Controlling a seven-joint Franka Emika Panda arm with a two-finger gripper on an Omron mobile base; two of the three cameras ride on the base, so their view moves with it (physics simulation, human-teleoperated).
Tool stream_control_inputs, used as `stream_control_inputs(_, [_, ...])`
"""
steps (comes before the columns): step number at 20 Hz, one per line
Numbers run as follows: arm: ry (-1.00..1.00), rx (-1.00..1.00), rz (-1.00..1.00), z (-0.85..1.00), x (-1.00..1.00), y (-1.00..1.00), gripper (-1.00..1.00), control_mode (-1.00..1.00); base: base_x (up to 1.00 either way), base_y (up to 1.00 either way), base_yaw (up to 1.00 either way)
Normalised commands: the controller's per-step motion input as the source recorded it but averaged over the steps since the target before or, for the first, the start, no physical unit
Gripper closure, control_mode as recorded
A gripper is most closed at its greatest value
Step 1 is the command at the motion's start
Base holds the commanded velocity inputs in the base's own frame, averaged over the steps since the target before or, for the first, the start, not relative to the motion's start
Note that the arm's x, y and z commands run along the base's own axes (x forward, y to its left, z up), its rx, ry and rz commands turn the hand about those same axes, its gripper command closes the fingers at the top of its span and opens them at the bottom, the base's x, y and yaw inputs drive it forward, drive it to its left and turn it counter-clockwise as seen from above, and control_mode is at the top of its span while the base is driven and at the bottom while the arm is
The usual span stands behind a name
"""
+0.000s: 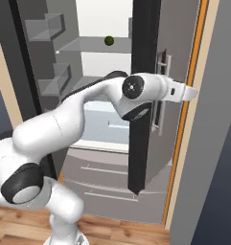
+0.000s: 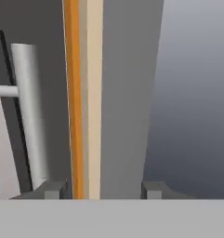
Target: Take the lemon wedge from the fridge and place it on the plate with fish on the dining counter.
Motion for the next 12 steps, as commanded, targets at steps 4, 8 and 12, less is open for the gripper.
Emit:
stream_control_inputs(4, [-0.09, 0.03, -0.34, 0.80, -1.00, 0.49, -1.00, -1.00, 0.00, 0.00, 0.00])
stream_control_inputs(8, [-0.23, -0.06, -0.12, 0.02, -1.00, 1.00, -1.00, -1.00, 0.00, 0.00, 0.00])
stream_control_inputs(12, [-0.35, -0.13, -0.05, -0.28, -0.61, 1.00, -1.00, -1.00, 0.00, 0.00, 0.00])
